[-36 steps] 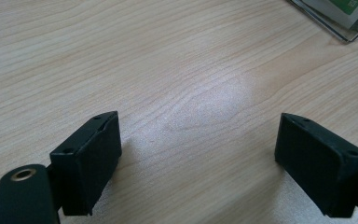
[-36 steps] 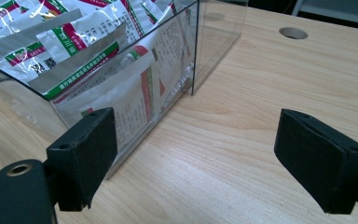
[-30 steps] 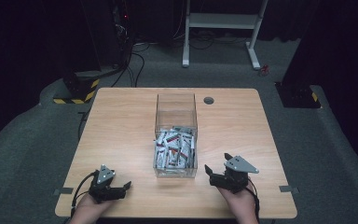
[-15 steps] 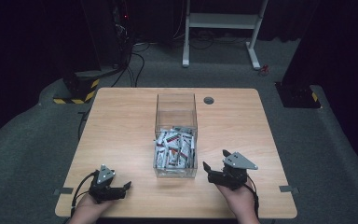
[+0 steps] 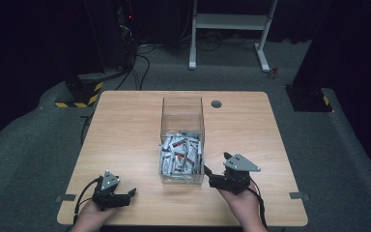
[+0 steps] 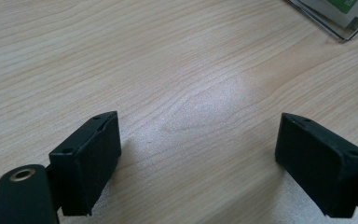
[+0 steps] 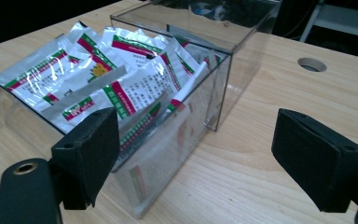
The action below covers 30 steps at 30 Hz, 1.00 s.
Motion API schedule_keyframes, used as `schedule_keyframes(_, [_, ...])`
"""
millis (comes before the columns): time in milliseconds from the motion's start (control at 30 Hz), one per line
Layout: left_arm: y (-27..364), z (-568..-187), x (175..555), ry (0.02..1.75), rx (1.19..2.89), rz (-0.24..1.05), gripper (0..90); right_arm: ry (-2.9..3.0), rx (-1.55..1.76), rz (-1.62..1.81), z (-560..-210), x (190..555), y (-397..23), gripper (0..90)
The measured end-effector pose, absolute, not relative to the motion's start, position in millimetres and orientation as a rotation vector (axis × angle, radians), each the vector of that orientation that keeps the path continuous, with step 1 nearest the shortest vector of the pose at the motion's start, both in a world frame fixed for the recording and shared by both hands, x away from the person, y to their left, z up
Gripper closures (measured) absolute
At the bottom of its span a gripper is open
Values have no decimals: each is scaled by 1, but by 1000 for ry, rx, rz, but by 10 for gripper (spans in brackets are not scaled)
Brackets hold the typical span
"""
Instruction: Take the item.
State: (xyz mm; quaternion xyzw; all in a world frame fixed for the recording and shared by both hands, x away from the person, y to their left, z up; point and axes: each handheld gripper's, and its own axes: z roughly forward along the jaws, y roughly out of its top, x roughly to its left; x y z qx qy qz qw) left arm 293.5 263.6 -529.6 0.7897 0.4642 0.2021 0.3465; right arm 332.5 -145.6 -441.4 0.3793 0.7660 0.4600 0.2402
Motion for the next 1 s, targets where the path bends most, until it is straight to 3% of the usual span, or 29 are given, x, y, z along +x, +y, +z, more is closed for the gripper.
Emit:
schedule_keyframes(500, [264, -529, 294, 1193, 2058, 530, 145, 2123, 1018, 1289, -436, 334, -129, 195])
schedule_keyframes(1000, [264, -530, 294, 1188, 2057, 529, 145, 2144, 1005, 1308, -435, 336, -107, 298])
